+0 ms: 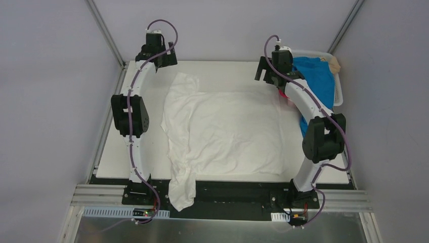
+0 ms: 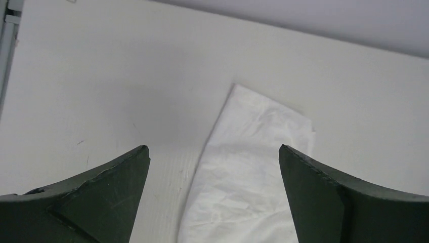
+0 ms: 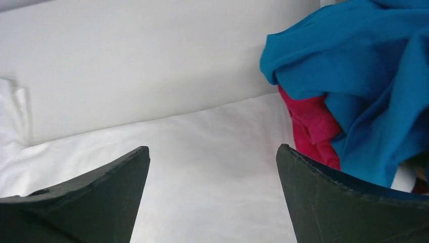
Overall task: Fold and stack the t-shirts
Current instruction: Flatten out the tshirt
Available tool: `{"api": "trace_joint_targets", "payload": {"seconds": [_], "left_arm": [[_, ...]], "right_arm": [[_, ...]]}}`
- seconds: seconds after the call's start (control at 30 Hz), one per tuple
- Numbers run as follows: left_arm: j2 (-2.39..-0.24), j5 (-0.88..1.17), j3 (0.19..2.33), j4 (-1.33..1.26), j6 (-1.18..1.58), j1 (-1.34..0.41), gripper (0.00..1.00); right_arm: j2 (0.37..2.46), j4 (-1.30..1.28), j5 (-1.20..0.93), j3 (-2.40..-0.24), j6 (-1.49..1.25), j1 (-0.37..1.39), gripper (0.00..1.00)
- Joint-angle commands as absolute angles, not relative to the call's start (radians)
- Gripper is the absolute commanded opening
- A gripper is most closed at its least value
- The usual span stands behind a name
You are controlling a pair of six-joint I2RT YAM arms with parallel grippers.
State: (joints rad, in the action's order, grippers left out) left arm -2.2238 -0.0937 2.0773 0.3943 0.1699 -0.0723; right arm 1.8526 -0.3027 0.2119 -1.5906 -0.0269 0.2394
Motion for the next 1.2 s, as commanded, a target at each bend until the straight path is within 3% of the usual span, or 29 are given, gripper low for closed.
{"api": "trace_joint_targets", "payload": {"seconds": [0.0, 0.3, 0.43, 0.83, 1.17], "left_arm": [[-1.996, -0.06, 1.987, 0.369, 0.275, -0.085, 0.99], [-1.676, 0.128, 1.47, 0.428, 0.499, -0.108, 0.99], [-1.639, 0.079, 1.294, 0.428, 0.526, -0.195, 0.99], [-1.829, -0.043, 1.234, 0.44, 0.564, -0.181, 1.0], [-2.007, -0.054, 1.389, 0.501, 0.555, -0.044, 1.0]], "right_arm": [[1.668, -0.308, 0.184, -1.537, -0.13, 0.257, 0.99], [1.432, -0.336, 0.022, -1.215, -0.292, 0.264, 0.99], [1.393, -0.297, 0.009, -1.063, -0.305, 0.277, 0.99], [1.64, -0.275, 0.074, -1.033, -0.364, 0.277, 0.99], [1.839, -0.311, 0.052, -1.194, -0.378, 0.302, 0.99]]}}
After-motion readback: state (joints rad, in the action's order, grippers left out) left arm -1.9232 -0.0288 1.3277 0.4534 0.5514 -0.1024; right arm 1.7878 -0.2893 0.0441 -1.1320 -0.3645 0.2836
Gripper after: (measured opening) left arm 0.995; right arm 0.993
